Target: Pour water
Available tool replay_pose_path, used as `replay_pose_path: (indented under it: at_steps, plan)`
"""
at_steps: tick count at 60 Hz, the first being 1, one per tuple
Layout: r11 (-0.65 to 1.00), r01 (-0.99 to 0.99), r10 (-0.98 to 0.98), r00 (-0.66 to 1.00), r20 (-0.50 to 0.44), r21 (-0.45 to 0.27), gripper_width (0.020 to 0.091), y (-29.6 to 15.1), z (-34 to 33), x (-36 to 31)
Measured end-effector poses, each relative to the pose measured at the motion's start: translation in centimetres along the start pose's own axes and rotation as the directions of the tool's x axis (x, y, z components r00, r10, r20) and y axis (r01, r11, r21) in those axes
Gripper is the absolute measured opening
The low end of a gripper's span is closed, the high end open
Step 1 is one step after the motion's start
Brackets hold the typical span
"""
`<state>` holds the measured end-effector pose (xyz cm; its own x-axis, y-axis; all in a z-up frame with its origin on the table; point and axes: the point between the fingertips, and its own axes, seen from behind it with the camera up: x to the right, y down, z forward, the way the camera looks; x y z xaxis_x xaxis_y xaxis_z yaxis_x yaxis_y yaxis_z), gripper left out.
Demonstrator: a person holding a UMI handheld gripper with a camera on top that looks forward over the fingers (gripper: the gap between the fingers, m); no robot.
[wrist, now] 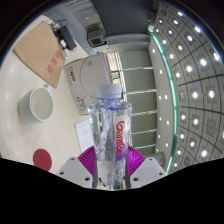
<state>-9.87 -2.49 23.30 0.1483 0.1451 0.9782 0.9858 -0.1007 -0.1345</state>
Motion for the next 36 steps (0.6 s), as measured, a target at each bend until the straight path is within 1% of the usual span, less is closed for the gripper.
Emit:
replay_pose_path:
  at_steps: [4,8,12,13,16,21,27,30,32,36]
  plan:
    - [0.978,-0.209,0.209,0.977,0.045,-0.008,0.0371,0.8,-0.6,0.1]
    - [0.911,-0.412,0.412,0.906,0.094,-0.012,0.0374,1.3,-1.2,-0.2]
    - [0.777,-0.629,0.619,0.765,0.176,0.0,0.0376,0.9,-1.8,-0.8]
    - [0.742,-0.67,0.66,0.728,0.187,-0.01,0.0377,0.1,-1.9,-1.3]
    - [0.642,-0.765,0.752,0.618,0.231,-0.044,0.0377,1.2,-1.8,-2.2]
    - [0.492,-0.865,0.85,0.451,0.273,-0.1,0.0376,1.3,-1.3,-4.9]
    - [0.361,-0.917,0.902,0.298,0.312,-0.17,0.0375,2.8,-0.7,-7.8]
    - [0.311,-0.93,0.918,0.24,0.317,-0.196,0.0377,3.2,-0.5,-9.4]
    - [0.285,-0.938,0.921,0.212,0.326,-0.198,0.0377,3.3,-0.5,-10.1]
    - [0.274,-0.936,0.922,0.191,0.337,-0.221,0.0376,3.8,0.0,-12.0]
